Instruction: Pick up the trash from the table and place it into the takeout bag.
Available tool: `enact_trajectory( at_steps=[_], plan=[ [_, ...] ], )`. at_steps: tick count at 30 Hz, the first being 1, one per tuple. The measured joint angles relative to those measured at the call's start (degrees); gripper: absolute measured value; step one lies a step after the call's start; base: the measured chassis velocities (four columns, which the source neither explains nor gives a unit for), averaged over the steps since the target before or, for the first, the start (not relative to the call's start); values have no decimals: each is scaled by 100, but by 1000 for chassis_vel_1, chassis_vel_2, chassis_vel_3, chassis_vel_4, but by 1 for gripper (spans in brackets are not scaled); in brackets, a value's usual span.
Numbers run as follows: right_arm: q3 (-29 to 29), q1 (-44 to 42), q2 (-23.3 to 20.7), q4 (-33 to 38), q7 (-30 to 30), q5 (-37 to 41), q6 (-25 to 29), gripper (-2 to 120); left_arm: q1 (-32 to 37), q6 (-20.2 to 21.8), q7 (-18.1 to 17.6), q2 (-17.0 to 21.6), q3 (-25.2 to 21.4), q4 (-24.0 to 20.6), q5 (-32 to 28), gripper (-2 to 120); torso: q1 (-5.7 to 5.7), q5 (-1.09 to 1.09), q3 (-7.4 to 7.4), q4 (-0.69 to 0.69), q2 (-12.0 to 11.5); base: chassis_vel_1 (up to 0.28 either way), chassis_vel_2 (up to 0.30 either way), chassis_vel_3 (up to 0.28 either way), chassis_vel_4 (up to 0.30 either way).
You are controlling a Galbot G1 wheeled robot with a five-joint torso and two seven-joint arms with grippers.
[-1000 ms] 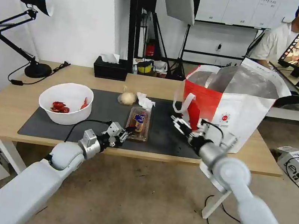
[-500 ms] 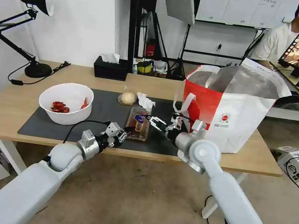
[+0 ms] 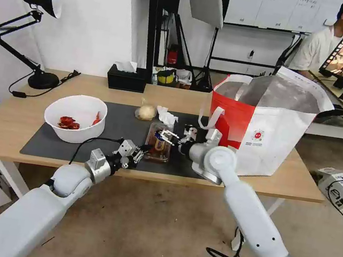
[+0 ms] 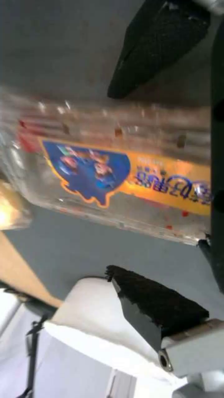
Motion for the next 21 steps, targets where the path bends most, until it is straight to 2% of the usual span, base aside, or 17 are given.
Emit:
enact_trajectory(
  at_steps=[9, 21],
  plan=[
    [-112, 223, 355, -401, 162, -37, -170, 100, 60, -20, 2, 24, -25, -75, -55, 0, 0, 1, 0, 0, 0, 0, 0, 0, 0],
    [-129, 431, 532, -700, 245, -25, -449, 100, 145, -26, -3, 32, -35, -178, -89, 0, 0, 1, -1, -1, 0, 0, 0, 0, 0]
  ],
)
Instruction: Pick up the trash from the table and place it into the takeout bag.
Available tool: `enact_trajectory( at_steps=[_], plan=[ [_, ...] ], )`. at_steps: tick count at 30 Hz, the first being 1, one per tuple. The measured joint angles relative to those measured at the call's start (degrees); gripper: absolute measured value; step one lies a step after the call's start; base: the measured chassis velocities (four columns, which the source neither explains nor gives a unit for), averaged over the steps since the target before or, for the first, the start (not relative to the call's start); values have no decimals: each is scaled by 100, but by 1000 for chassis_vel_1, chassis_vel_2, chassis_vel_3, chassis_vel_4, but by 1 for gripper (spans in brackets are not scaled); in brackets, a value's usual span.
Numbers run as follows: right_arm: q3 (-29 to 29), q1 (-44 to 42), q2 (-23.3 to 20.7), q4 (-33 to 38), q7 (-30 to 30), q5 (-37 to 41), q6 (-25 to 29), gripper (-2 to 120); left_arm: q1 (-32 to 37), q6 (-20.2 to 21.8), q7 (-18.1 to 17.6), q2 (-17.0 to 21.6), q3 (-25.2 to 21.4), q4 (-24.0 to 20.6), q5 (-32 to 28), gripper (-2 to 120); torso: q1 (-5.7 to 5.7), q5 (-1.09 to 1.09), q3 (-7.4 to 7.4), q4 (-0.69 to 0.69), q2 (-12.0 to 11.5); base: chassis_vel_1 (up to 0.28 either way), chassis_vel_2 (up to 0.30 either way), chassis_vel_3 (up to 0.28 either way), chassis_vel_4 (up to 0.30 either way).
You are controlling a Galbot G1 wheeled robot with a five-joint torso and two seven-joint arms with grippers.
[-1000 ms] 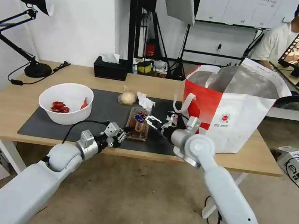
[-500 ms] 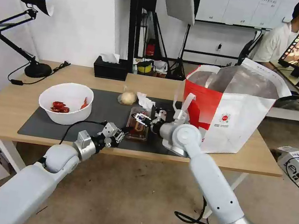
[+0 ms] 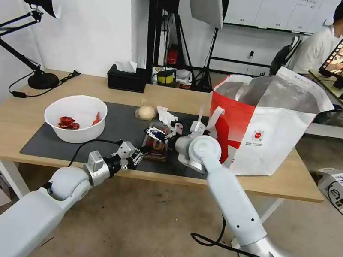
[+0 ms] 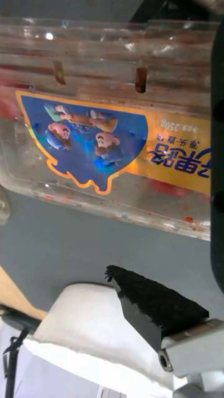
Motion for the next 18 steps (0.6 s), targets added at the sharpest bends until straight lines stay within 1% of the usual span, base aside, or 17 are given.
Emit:
enact_trajectory(
  at_steps=[2, 4, 5, 7, 8, 9, 10, 11, 12, 13, 14, 15, 16, 17, 18],
  plan=[
    [-17, 4, -4, 18, 91, 9, -44, 99, 13, -6, -1, 0, -20, -13, 0, 0, -1, 0, 0, 0, 0, 0, 0, 0, 0],
    [-43, 14, -20, 52, 296, 33, -123, 92, 54, -13, -2, 26, -74, -63, -7, 0, -1, 1, -1, 1, 1, 0, 0, 0, 0],
    [-43, 14, -20, 52, 296, 33, -123, 92, 54, -13, -2, 26, -74, -63, -7, 0, -1, 1, -1, 1, 1, 0, 0, 0, 0],
    [-81, 21, -65, 67, 447, 80, -159, 81, 84, -14, -5, 56, -131, -115, -31, 0, -3, 1, -2, 1, 3, 0, 0, 0, 0],
    [-93, 21, -80, 72, 478, 94, -161, 78, 91, -15, -7, 61, -148, -132, -44, 0, -3, 1, -3, 1, 4, 0, 0, 0, 0],
    [-93, 21, -80, 72, 478, 94, -161, 78, 91, -15, -7, 61, -148, -132, -44, 0, -3, 1, -3, 1, 4, 0, 0, 0, 0],
    [-111, 26, -99, 76, 529, 117, -163, 72, 101, -15, -11, 69, -173, -157, -66, 0, -3, 1, -3, 0, 3, 0, 0, 0, 0],
    [-111, 26, -99, 76, 529, 117, -163, 72, 101, -15, -11, 69, -173, -157, -66, 0, -3, 1, -3, 0, 3, 0, 0, 0, 0],
    [-117, 32, -107, 76, 568, 136, -165, 64, 114, -15, -19, 76, -203, -188, -87, 0, -3, 1, -2, -1, 3, 0, 0, 0, 0],
    [-118, 38, -106, 74, 590, 146, -168, 59, 140, -15, -22, 86, -237, -219, -118, 0, -3, 0, -1, -2, 3, 0, 0, 0, 0],
    [-118, 38, -106, 74, 590, 146, -168, 59, 140, -15, -22, 86, -237, -219, -118, 0, -3, 0, -1, -2, 3, 0, 0, 0, 0],
    [-118, 39, -102, 69, 594, 147, -168, 56, 161, -14, -25, 95, -260, -239, -137, 0, -3, 0, -1, -4, 2, 0, 0, 0, 0],
    [-118, 40, -99, 50, 597, 151, -168, 48, 211, -11, -27, 118, -310, -285, -176, 0, -2, -1, 0, -4, 2, 0, 0, 0, 0],
    [-118, 40, -99, 50, 597, 151, -168, 48, 211, -11, -27, 118, -310, -285, -176, 0, -2, -1, 0, -4, 2, 0, 0, 0, 0],
    [-118, 39, -98, 40, 597, 154, -168, 43, 263, -10, -27, 150, -368, -320, -204, 0, -2, 0, 0, -4, 1, 0, 0, 0, 0]
  ],
)
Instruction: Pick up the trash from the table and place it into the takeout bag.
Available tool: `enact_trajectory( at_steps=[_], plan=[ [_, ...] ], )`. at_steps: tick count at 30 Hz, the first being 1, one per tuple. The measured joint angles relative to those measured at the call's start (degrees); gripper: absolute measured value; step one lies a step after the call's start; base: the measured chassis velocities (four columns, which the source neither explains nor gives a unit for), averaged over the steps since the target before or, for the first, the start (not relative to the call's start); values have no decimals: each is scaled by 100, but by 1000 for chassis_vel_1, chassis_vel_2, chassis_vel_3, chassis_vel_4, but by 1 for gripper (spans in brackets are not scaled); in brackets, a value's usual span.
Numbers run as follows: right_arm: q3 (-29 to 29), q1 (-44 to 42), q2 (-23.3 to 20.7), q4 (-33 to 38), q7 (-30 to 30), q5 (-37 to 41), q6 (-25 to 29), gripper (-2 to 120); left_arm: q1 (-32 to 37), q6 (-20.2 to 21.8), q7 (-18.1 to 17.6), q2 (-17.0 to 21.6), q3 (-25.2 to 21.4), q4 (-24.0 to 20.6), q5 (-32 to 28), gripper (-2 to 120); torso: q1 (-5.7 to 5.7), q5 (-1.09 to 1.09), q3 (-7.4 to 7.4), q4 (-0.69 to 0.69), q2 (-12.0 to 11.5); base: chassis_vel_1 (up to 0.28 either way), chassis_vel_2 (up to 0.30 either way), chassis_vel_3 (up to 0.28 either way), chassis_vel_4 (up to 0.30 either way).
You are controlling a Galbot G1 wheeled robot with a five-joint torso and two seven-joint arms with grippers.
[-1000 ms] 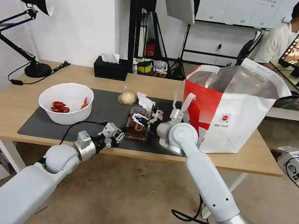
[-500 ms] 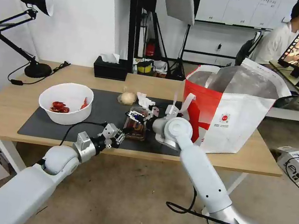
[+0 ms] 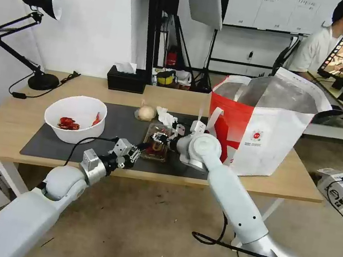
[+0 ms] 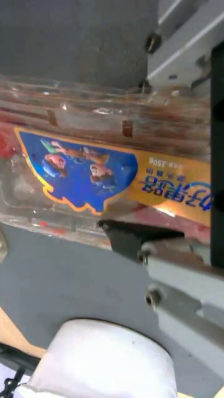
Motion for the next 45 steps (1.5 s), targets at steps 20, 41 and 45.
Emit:
enact_trajectory(
  at_steps=[20, 41, 45],
  plan=[
    [264, -174, -315, 657, -1150, -141, 467, 0, 1301, -248, 120, 21, -1303, -302, -102, 0, 4, 1, 2, 4, -4, 0, 0, 0, 0],
    [1472, 1, -2086, 2560, -1121, -869, 2494, 0, 3054, -250, 95, -835, -2482, -1508, -413, 62, 1, 3, 0, 4, -1, 0, 0, 0, 0],
    [1516, 113, -2497, 2230, -939, -1644, 2613, 0, 3191, -246, 94, -925, -2564, -1574, -465, 79, 2, 3, 0, 3, -1, 0, 0, 0, 0]
  ],
)
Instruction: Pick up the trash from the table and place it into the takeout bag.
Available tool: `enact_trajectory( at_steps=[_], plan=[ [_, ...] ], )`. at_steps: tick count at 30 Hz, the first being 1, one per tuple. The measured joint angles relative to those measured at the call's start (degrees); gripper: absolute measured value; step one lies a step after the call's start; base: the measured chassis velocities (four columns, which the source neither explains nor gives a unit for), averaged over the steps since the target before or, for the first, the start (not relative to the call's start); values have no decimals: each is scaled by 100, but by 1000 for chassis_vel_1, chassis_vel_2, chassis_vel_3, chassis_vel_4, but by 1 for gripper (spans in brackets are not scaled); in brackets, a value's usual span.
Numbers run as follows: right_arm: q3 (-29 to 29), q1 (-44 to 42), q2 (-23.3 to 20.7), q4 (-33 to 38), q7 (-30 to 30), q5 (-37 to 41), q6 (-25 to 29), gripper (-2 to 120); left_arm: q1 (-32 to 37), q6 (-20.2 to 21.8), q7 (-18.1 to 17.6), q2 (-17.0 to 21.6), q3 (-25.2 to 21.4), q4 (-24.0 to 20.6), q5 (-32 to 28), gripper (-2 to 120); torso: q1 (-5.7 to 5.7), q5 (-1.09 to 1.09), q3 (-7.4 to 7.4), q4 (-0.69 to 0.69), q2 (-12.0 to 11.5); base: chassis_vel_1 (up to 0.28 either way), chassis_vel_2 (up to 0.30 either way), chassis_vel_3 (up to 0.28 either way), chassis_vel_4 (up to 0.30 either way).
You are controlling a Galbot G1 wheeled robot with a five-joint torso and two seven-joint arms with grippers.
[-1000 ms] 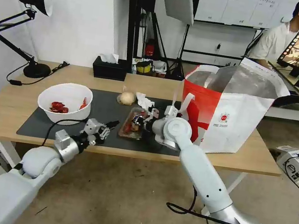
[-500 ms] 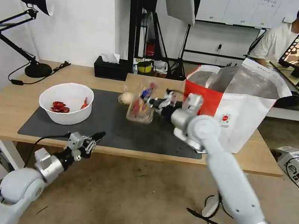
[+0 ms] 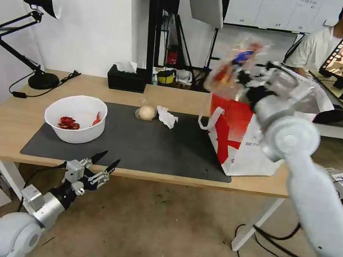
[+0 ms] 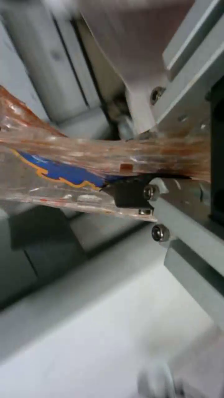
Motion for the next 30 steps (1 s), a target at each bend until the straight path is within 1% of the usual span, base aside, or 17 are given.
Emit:
enact_trajectory(
  at_steps=[2, 3, 5, 12, 14, 15, 17, 18, 19, 21, 22, 23, 25, 26, 28, 29, 30],
  plan=[
    [1, 27, -103, -77, 12, -183, 2, 0, 30, 0, 0, -22, -9, -10, -1, 81, 0, -1, 0, 0, 0, 0, 0, 0, 0],
    [-4, 50, -253, -157, 20, -362, -10, 0, 64, 0, 0, -53, -10, -31, -1, 90, 0, -1, 0, 0, 0, 0, 0, 0, 0],
    [-23, 53, -416, -234, 65, -438, -110, 0, 95, 0, 0, -94, 8, -66, -1, 97, 0, -2, 0, -1, 0, 0, 0, 0, 0],
    [11, -83, -494, -197, 225, -97, -279, 0, 157, 1, 0, -157, 9, -141, 4, 100, 0, -1, 1, 1, 0, 0, 0, 0, 0],
    [171, -327, -500, -32, 366, 374, -300, 10, 196, 2, 0, -159, 5, -177, 11, 100, -1, -3, 0, 1, 0, 0, 0, 0, 0],
    [171, -327, -500, -32, 366, 374, -300, 10, 196, 2, 0, -159, 5, -177, 11, 100, -1, -3, 0, 1, 0, 0, 0, 0, 0],
    [278, -468, -506, 78, 512, 734, -303, 20, 226, 2, 0, -156, -10, -184, 14, 100, 0, -2, 0, 1, 0, 0, 0, 0, 0],
    [278, -468, -506, 78, 512, 734, -303, 20, 226, 2, 0, -156, -10, -184, 14, 100, 0, -2, 0, 1, 0, 0, 0, 0, 0],
    [337, -556, -515, 132, 561, 858, -304, 25, 240, 2, -1, -147, -15, -184, 16, 100, 0, -3, 0, 1, 0, 0, 0, 0, 0],
    [418, -710, -534, 187, 589, 926, -307, 36, 242, 3, -2, -113, -16, -187, 17, 100, -1, -2, 0, 1, 0, 0, 0, 0, 0],
    [418, -710, -534, 187, 589, 926, -307, 36, 242, 3, -2, -113, -16, -187, 17, 100, -1, -2, 0, 1, 0, 0, 0, 0, 0],
    [448, -746, -535, 199, 604, 944, -307, 42, 233, 6, -5, -97, -14, -195, 18, 100, 0, -2, 0, 1, 0, 0, 0, 0, 0],
    [474, -776, -536, 209, 625, 962, -308, 48, 215, 11, -8, -73, -8, -204, 25, 100, 0, -2, 0, 1, 0, 0, 0, 0, 0],
    [474, -776, -536, 209, 625, 962, -308, 48, 215, 11, -8, -73, -8, -204, 25, 100, 0, -2, 0, 1, 0, 0, 0, 0, 0],
    [500, -801, -535, 231, 659, 992, -308, 58, 205, 13, -11, -51, 2, -208, 34, 100, 0, -3, 0, 1, 0, 0, 0, 0, 0],
    [500, -801, -535, 231, 659, 992, -308, 58, 205, 13, -11, -51, 2, -208, 34, 100, 0, -3, 0, 1, 0, 0, 0, 0, 0],
    [525, -829, -544, 258, 658, 1010, -308, 66, 206, 14, -13, -42, 2, -208, 38, 100, 0, -3, 0, 1, 0, 0, 0, 0, 0]
  ],
)
